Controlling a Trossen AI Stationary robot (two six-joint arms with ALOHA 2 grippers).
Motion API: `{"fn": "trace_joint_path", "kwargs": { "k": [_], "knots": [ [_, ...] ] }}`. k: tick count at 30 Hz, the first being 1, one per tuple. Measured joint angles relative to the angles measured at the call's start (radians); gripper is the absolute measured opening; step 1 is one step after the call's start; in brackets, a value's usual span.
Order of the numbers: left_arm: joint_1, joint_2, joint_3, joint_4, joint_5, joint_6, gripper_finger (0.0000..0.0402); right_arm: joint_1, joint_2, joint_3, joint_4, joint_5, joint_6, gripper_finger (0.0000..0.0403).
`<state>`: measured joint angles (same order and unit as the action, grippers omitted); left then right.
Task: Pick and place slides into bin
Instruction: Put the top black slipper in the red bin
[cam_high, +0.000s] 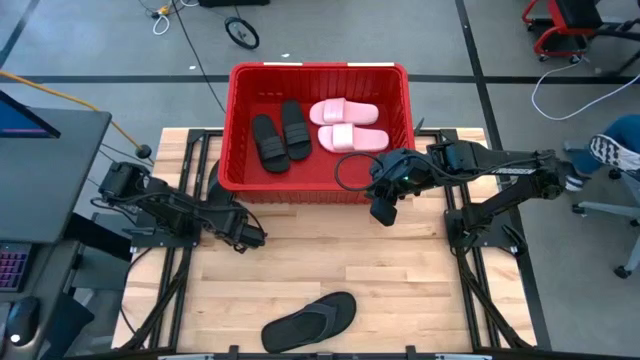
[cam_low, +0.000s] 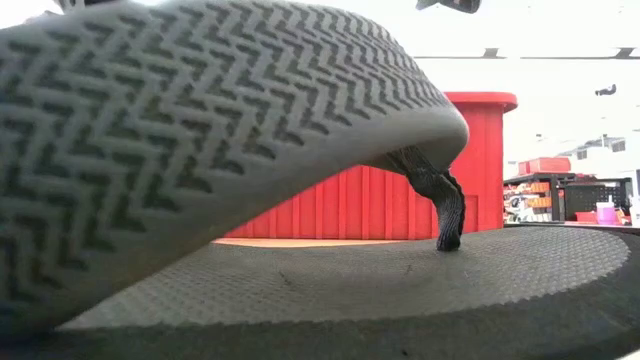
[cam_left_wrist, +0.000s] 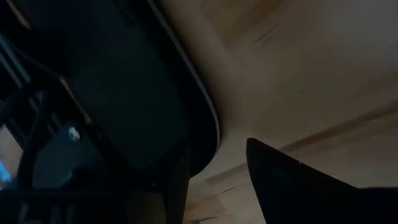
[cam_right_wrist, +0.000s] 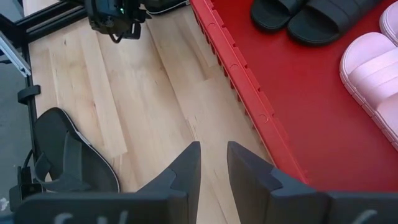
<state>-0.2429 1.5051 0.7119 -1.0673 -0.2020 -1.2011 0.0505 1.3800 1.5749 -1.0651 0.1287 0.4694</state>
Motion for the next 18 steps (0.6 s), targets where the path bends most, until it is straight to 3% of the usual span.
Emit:
{"fn": "trace_joint_path", "kwargs": {
  "k": [10,18],
  "knots": [
    [-0.011,-0.002,-0.074,0.043,0.010,-0.044,0.0141,0.000,0.000,0.000,0.000,0.000,-0.019,0.0085],
    [-0.010,-0.002,-0.064,0.049,0.016,-0.044,0.0014,0.000,0.000,0.000,0.000,0.000,-0.026,0.0085]
  ]
}}
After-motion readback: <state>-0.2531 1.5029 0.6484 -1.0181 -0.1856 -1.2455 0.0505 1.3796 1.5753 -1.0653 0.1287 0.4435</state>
